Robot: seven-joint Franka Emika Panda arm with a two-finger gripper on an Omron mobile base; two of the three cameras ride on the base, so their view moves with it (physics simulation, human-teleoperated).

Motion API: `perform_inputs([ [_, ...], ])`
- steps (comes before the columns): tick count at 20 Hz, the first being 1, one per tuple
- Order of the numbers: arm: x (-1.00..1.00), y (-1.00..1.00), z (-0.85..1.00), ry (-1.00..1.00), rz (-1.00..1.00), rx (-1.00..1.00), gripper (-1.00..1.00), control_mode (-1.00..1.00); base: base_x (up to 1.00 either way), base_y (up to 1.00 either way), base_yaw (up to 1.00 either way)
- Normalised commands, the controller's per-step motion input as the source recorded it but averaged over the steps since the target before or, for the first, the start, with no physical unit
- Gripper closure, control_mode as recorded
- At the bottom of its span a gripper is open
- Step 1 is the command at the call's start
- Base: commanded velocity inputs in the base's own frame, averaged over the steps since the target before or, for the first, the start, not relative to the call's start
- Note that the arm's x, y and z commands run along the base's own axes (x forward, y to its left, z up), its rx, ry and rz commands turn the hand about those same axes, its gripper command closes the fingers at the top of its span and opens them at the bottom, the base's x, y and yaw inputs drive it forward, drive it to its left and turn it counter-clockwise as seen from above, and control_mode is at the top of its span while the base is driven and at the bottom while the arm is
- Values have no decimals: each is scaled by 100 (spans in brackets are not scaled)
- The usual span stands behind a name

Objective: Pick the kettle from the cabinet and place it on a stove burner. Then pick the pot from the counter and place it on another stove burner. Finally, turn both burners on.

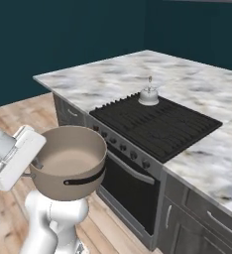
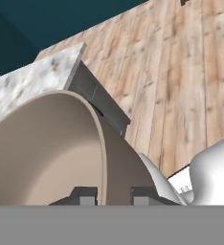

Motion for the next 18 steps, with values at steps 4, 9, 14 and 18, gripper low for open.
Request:
perform_inputs([
  [4,0,0,0,0,0,0,100,100,57,9,-24],
  [9,0,0,0,0,0,0,100,100,46,15,-27],
  [14,0,0,0,0,0,0,100,100,47,8,-25],
  [18,0,0,0,0,0,0,100,100,47,0,-17],
])
